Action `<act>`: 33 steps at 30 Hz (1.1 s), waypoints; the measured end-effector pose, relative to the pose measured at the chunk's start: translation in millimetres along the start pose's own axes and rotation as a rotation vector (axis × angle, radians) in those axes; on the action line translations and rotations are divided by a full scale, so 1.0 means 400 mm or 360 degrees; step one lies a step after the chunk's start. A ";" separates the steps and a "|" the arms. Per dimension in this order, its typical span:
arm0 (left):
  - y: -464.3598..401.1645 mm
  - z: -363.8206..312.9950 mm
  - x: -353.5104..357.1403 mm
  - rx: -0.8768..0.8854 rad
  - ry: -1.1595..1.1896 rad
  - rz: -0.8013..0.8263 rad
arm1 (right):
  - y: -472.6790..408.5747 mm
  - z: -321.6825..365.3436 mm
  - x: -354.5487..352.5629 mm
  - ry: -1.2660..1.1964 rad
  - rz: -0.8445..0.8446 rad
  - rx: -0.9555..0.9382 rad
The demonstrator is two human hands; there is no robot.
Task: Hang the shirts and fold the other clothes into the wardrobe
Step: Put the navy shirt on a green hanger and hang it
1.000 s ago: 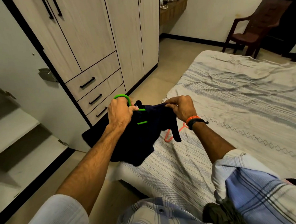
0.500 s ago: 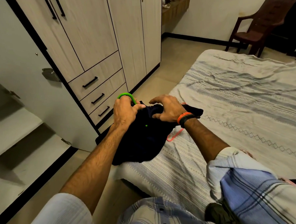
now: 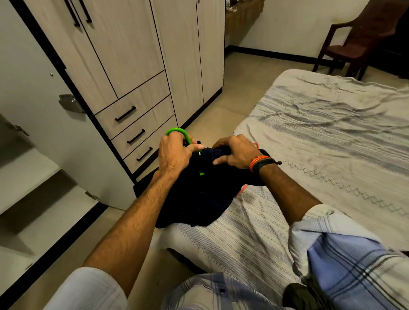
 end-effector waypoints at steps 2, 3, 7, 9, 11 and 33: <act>-0.005 -0.001 -0.001 0.0007 0.0004 0.0014 | -0.001 0.008 -0.002 -0.0035 -0.0024 -0.0045; -0.007 0.001 -0.001 0.0004 0.0015 0.0027 | 0.002 0.004 -0.006 -0.0066 -0.0047 -0.0050; -0.009 0.019 -0.005 -0.0030 0.0027 0.0026 | 0.018 -0.042 -0.014 -0.0159 -0.0036 0.0008; -0.004 0.021 0.002 -0.0035 0.0026 0.0036 | 0.024 -0.057 -0.010 -0.0181 0.0006 0.0004; 0.000 0.019 0.005 -0.0043 0.0024 0.0037 | 0.032 -0.062 -0.014 -0.0211 -0.0042 -0.0003; -0.017 0.040 -0.035 -0.0098 0.0016 -0.0082 | 0.061 -0.177 -0.036 -0.0186 -0.0430 0.0454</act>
Point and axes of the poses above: each hand's wrist, its own y-axis away from the middle knuckle, its own x-axis out of the palm, z = x × y, the point moved 7 cm from there along -y, towards the middle knuckle, and after that the axes turned 12 degrees about z, right-handed, at the moved point
